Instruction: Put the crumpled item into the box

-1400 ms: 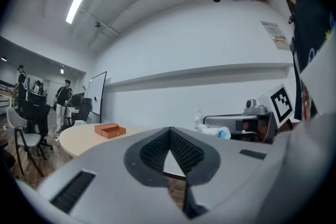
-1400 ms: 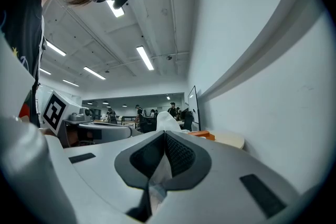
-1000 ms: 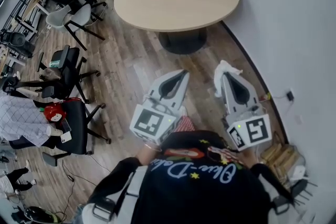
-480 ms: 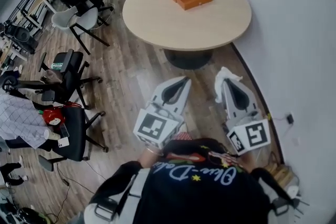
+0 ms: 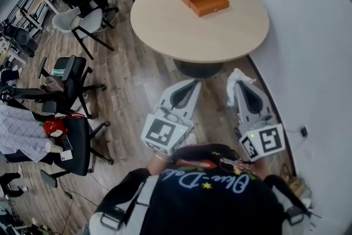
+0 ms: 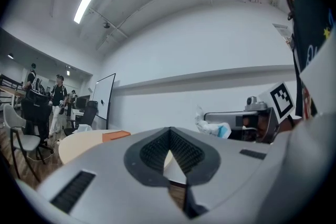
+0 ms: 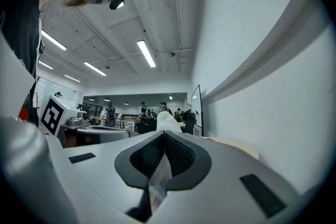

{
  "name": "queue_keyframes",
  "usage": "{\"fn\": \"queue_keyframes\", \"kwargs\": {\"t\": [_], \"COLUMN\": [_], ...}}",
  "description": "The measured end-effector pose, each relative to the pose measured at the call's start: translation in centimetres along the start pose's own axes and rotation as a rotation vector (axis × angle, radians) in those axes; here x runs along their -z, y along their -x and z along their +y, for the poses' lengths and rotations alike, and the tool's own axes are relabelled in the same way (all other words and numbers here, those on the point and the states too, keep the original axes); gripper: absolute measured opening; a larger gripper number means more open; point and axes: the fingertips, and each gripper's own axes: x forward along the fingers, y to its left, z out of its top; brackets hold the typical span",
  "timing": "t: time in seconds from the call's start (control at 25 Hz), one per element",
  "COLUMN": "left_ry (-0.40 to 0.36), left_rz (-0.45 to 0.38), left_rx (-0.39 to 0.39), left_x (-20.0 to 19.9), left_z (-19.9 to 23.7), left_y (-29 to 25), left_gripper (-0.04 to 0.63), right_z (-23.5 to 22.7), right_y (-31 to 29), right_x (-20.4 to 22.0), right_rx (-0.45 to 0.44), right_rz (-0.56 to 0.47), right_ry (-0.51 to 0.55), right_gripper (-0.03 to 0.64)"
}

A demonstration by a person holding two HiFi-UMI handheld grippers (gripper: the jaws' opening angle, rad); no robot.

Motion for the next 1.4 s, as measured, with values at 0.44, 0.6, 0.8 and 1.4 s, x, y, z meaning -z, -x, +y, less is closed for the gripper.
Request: {"fn": "queue_keyframes", "kwargs": {"t": [0.44,0.6,0.8,1.4], "left_ry": [0.015,0.038,0.057,0.041], "left_rz": [-0.011,-0.005,0.009,0.029], "left_rx": [0.056,0.068,0.076,-0.033], "left_x": [1.1,1.5,2.2,2.3], "left_z": [3.4,3.8,4.1,7.4], "left_y": [-1.5,-1.3,-1.5,-2.9], "left_gripper": [-0.008,-0.008,-0.008,-0.008], "right_z": [0.2,0.5,0.4,-1.6], "right_y": [-3.3,-3.6,-3.8,-8.3], "right_x": [1.2,1.6,2.3,2.8], "right_rx": [0.056,0.064,0.078,-0.006], "right_rz": [0.041,0.063,0.075,0.048], "right_ry": [0.005,0.002,-0.013,-0.042], "right_gripper": [0.0,0.0,0.0,0.0]}}
